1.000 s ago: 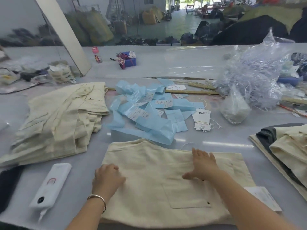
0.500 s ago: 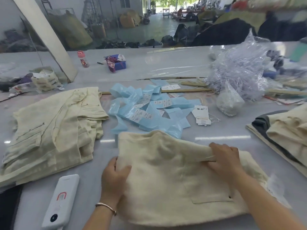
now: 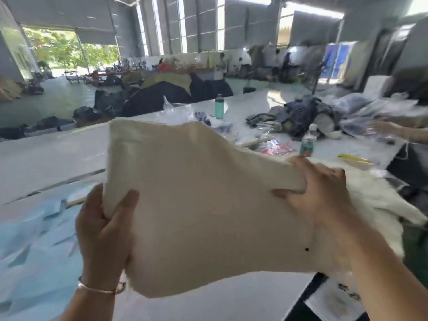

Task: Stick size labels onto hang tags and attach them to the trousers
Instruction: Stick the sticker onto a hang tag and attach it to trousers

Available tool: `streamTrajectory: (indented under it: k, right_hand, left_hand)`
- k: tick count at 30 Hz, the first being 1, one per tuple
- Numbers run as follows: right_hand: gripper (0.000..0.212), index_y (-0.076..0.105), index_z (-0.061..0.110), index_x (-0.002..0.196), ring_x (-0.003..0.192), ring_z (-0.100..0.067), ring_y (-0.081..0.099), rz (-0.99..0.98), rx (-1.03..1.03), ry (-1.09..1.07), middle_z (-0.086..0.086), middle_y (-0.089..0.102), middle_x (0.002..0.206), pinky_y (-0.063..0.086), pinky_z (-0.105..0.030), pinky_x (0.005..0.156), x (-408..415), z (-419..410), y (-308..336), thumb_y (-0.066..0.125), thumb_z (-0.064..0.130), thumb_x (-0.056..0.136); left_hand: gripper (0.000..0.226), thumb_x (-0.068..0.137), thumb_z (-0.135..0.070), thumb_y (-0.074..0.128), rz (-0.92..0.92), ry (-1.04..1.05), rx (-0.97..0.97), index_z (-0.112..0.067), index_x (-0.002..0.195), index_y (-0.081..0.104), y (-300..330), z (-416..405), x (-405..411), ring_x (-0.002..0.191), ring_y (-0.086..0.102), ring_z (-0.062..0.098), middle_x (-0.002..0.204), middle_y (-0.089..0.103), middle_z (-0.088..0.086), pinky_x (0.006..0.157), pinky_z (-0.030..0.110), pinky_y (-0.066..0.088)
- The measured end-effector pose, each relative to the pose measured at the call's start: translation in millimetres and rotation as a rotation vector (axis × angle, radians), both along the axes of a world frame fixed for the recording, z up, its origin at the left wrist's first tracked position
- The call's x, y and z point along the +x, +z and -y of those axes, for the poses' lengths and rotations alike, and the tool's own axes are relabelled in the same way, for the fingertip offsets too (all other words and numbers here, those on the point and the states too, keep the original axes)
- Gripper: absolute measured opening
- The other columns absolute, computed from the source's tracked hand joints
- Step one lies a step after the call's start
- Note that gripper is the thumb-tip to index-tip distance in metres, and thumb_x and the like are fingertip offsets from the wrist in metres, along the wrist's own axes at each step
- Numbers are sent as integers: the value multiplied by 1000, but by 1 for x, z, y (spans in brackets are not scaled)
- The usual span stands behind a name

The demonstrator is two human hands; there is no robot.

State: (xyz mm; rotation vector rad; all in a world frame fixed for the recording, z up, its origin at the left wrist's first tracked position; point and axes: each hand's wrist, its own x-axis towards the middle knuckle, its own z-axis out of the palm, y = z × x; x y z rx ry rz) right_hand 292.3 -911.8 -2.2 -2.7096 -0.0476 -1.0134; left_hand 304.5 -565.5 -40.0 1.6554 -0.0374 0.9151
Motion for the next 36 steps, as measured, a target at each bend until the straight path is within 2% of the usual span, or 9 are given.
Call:
streamTrajectory:
  k: [6,11,16,19,22,26,28,32,36]
  right_hand:
    - [57,44,43,123,103,-22,59,-46,-88,-176,7,67,93,15,-33,74,31,128,49,54,71,74]
    - [58,45,33,130,116,-28,53,-340,167,-255,-3,60,125,37,-43,99,103,210,67,64,59,81]
    - [71,26,32,149,141,-27,25,-670,-45,-278,-5,28,154,24,-46,114,166,244,18,55,57,89]
    - [67,39,33,142,136,-16,34,-849,-47,-57,6,36,149,29,-30,107,177,237,-37,61,58,84]
    - [66,49,28,132,124,-19,42,-941,-110,33,2,44,132,39,-29,97,179,224,-78,68,56,76]
    - [62,52,29,125,116,-18,48,-955,-189,-14,3,46,125,42,-28,86,190,218,-75,72,53,71]
    - [51,56,29,119,111,-12,52,-868,-213,59,8,54,119,42,-27,86,197,196,-65,72,49,75]
    - [11,71,23,83,74,-3,64,-395,398,548,10,70,76,50,-22,74,199,99,-50,78,17,78]
    - [16,69,14,73,61,-18,64,-437,811,851,-6,69,67,50,-28,61,187,-20,-50,71,0,81]
  left_hand:
    - [12,73,-39,68,11,-264,34,-32,78,60,54,154,117,64,55,15,69,62,-11,61,39,46]
    - [38,79,-35,72,-140,-264,251,-25,112,57,72,230,220,85,61,23,91,63,-5,69,30,44]
    - [56,85,-40,69,-378,-162,963,-18,134,53,16,269,270,123,51,30,129,59,12,103,37,38]
    - [47,94,-48,55,-570,-439,1080,-29,136,52,-46,293,262,131,46,19,141,51,-1,109,33,33]
    - [38,99,-49,34,-614,-471,1411,-32,127,54,-98,308,242,130,45,22,135,52,-4,106,43,30]
    - [43,102,-44,34,-609,-517,1342,-28,140,48,-110,293,235,140,33,17,149,42,-2,116,39,17]
    - [36,101,-42,41,-577,-543,1269,-23,125,60,-101,277,229,131,43,21,133,57,-1,109,35,24]
    - [29,93,-43,55,-485,-344,1041,-32,118,65,-76,211,187,127,42,5,122,62,-15,117,35,13]
    - [15,91,-35,63,-468,-118,765,-32,104,70,-41,100,113,105,54,-4,105,66,-21,105,14,23]
